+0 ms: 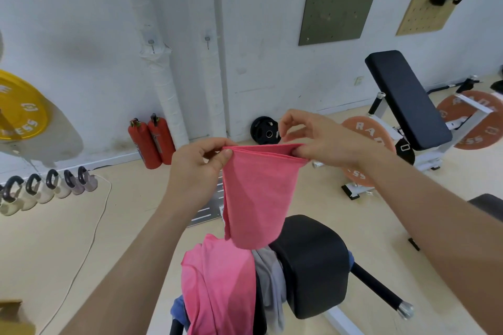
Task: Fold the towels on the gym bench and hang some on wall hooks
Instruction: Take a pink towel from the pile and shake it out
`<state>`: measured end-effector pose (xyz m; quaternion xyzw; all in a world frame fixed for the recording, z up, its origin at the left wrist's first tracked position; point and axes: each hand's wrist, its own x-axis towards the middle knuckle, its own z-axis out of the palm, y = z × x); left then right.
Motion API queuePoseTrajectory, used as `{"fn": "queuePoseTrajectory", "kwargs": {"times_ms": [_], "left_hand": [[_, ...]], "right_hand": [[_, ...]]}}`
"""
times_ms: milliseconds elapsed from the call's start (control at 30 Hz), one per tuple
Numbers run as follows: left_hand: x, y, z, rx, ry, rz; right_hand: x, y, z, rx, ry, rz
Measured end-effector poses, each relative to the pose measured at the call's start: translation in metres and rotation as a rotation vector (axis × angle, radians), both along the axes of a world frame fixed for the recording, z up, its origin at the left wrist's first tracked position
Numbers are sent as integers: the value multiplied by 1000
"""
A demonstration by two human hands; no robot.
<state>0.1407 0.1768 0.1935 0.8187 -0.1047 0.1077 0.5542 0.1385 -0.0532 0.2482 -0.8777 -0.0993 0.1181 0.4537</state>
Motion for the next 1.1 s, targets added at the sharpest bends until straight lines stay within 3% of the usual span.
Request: {"fn": "queuePoseTrajectory", "kwargs": {"times_ms": [367, 567, 900, 1100], "left_hand": [[9, -4, 16, -43, 25, -46], [10, -8, 23, -34, 12, -84], [24, 3, 17, 41, -20, -8], [29, 5, 5, 118, -4, -26]], "right_hand": [[-16, -4, -2, 217, -62, 44], [-14, -8, -4, -386, -474, 81], [-15, -13, -1, -826, -429, 249], [-7, -10, 0, -514, -468, 120]]}}
